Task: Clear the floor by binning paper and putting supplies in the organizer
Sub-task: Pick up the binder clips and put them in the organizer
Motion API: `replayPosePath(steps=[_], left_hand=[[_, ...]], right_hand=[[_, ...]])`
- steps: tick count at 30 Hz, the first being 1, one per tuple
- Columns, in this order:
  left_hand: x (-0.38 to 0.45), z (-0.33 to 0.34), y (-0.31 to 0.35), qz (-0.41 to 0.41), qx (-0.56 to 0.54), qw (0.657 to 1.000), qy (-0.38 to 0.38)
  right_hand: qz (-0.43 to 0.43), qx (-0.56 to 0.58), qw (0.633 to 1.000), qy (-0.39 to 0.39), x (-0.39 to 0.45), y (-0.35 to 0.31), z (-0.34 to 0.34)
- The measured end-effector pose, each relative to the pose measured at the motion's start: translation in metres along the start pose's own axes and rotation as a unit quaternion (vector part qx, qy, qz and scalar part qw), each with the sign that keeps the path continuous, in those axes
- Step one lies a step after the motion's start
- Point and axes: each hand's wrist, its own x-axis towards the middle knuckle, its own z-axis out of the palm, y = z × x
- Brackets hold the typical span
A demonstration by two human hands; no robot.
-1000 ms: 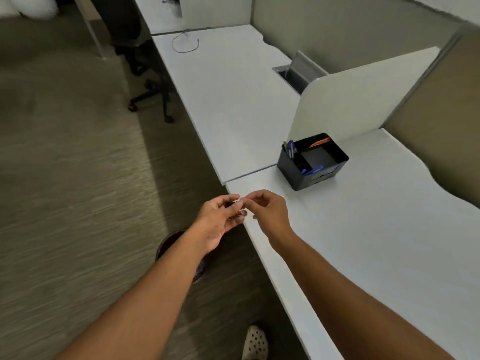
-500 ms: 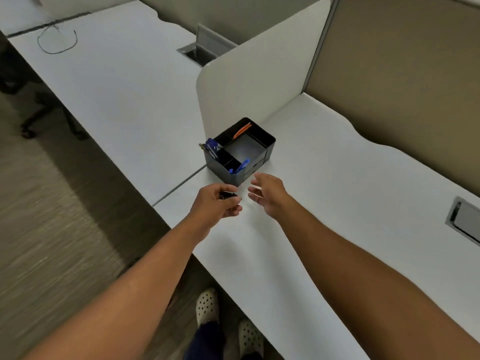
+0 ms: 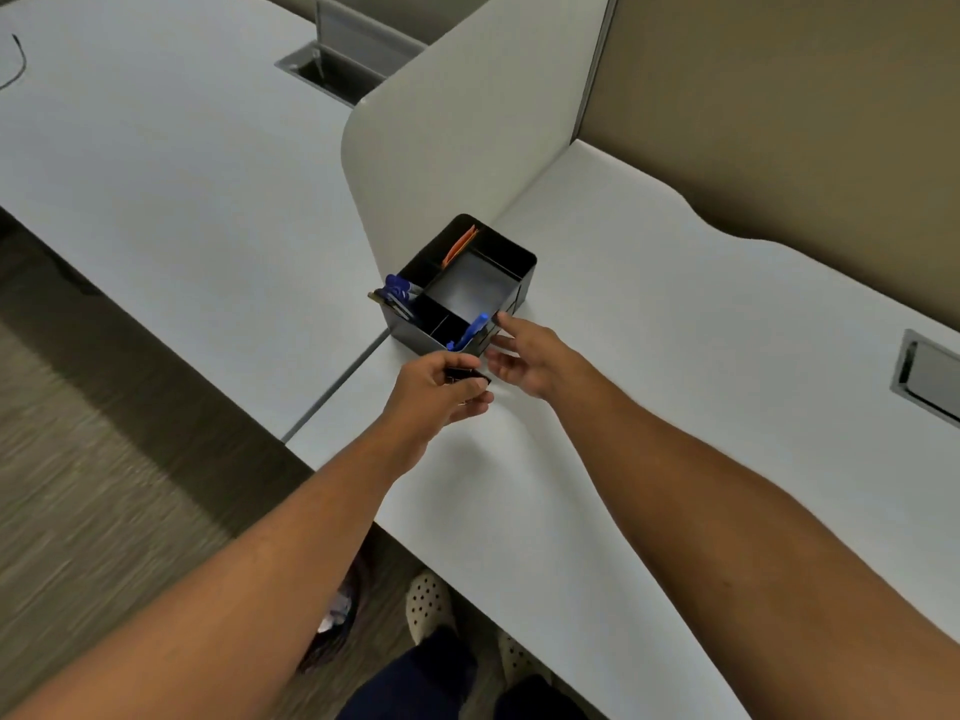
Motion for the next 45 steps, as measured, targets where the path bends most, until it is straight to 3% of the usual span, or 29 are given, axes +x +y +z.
replayPosePath(steps=[10,15,24,33,36,38,39,43,45], left_hand=[[0.010,0.009,-0.003,-0.013,0.000,1.000,-0.016],[0.010,0.013,-0.007,-0.009,0.004,1.000,-0.021],[0.015,0.021,-0.008,-0.013,-0.012,1.000,-0.020],[0.021,0.033,-0.009,-0.019,-0.035,0.999,-0.017],[0.025,0.037,-0.009,-0.028,-0.062,0.998,-0.003],[0.027,0.039,-0.010,-0.036,-0.071,0.997,0.012],[0.027,0.040,-0.011,-0.038,-0.075,0.996,0.015],[0.025,0.045,-0.014,-0.004,-0.044,0.999,-0.008],[0.025,0.046,-0.016,0.000,-0.031,1.000,0.002]], right_hand=[[-0.045,0.084,0.995,-0.031,0.010,0.021,-0.022],[-0.055,0.082,0.994,-0.040,0.005,0.018,-0.020],[-0.054,0.059,0.997,0.018,0.001,0.022,-0.031],[-0.074,0.046,0.996,-0.002,-0.009,0.022,-0.048],[-0.089,-0.028,0.993,0.074,-0.012,0.020,-0.046],[-0.145,-0.094,0.970,0.173,-0.017,0.021,-0.046],[-0.180,-0.114,0.959,0.186,-0.022,0.024,-0.047],[-0.262,-0.189,0.946,0.023,-0.049,0.037,-0.051],[-0.290,-0.231,0.929,0.019,-0.051,0.040,-0.054]])
